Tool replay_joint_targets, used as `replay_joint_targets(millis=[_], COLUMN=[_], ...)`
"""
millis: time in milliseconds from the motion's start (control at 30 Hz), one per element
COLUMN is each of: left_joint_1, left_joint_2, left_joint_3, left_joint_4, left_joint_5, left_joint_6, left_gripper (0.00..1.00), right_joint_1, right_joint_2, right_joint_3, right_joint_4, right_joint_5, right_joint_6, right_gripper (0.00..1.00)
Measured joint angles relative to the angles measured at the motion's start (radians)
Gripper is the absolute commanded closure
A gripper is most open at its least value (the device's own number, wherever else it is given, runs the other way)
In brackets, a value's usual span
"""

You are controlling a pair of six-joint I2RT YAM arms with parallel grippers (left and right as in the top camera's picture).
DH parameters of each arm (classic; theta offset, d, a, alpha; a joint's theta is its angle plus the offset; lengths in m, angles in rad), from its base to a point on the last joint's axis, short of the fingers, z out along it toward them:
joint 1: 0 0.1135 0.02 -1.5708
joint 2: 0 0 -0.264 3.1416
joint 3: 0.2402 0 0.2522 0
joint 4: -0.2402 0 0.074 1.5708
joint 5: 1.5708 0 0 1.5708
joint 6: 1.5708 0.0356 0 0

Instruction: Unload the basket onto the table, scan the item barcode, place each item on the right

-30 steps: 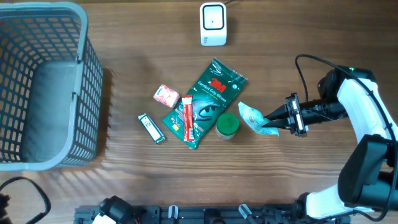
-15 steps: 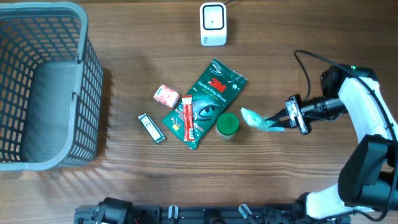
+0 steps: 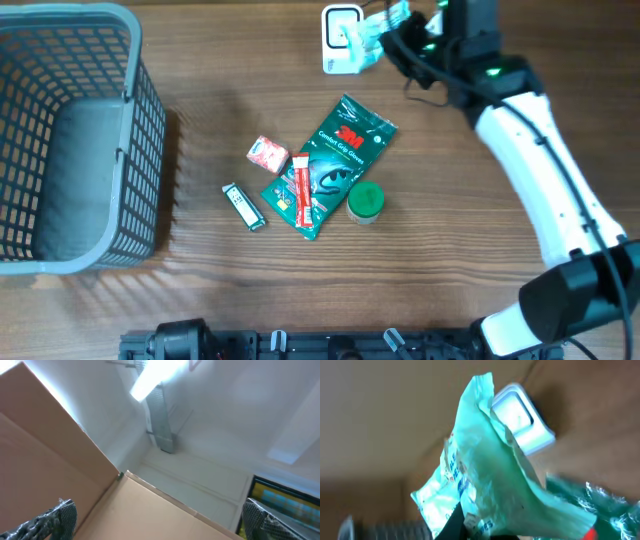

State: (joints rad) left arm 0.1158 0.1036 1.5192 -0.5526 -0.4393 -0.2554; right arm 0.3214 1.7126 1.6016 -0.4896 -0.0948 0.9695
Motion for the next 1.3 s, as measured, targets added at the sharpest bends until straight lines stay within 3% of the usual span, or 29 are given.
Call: replay_joint_targets(millis=[100, 267, 367, 600, 733, 800, 867, 900, 1000, 1100, 1233, 1267, 1300], left_joint_1=[0.009, 0.010, 0.011, 0.011, 0.012, 0.012, 0.013, 0.015, 0.016, 0.016, 0.016, 0.016, 0.016], left_joint_2=[0.000, 0.000, 0.000, 0.000, 0.000, -0.001, -0.003, -0.004, -0.005, -0.005, -0.005, -0.005, -0.005], left_joint_3=[0.000, -0.026, -0.105, -0.190, -0.190, -0.190, -0.190, -0.191, -0.191, -0.192, -0.190, -0.190, -0.188], left_joint_4=[0.002, 0.029, 0.102, 0.173, 0.175, 0.178, 0.183, 0.198, 0.210, 0.262, 0.217, 0.191, 0.154], left_joint_5=[0.000, 0.000, 0.000, 0.000, 0.030, 0.064, 0.095, 0.112, 0.166, 0.187, 0.149, 0.145, 0.144], left_joint_6=[0.000, 0.000, 0.000, 0.000, 0.000, 0.000, 0.005, 0.023, 0.072, 0.094, 0.095, 0.092, 0.090], left_gripper=[0.00, 0.00, 0.00, 0.00, 0.00, 0.00, 0.00, 0.00, 0.00, 0.00, 0.00, 0.00, 0.00], right_joint_1=[0.079, 0.079, 0.079, 0.032, -0.055, -0.149, -0.230, -0.319, -0.500, -0.665, -0.811, -0.842, -0.880], right_joint_2=[0.089, 0.380, 0.461, 0.460, 0.410, 0.298, 0.211, 0.128, 0.078, 0.098, 0.129, 0.135, 0.146], right_joint_3=[0.005, 0.008, 0.005, 0.005, 0.005, 0.006, 0.011, 0.018, 0.024, 0.008, 0.003, 0.003, 0.003], right_joint_4=[0.199, 0.565, 0.631, 0.647, 0.481, 0.262, 0.151, -0.020, -0.253, -0.314, -0.252, -0.233, -0.204], right_joint_5=[0.232, 0.311, 0.326, 0.291, 0.200, 0.208, 0.245, 0.313, 0.420, 0.460, 0.467, 0.470, 0.472], right_joint_6=[0.056, 0.090, 0.108, 0.126, 0.127, 0.128, 0.130, 0.130, 0.086, -0.008, -0.109, -0.138, -0.182], right_gripper=[0.95, 0.95, 0.95, 0.95, 0.95, 0.95, 0.95, 0.95, 0.95, 0.95, 0.90, 0.87, 0.73])
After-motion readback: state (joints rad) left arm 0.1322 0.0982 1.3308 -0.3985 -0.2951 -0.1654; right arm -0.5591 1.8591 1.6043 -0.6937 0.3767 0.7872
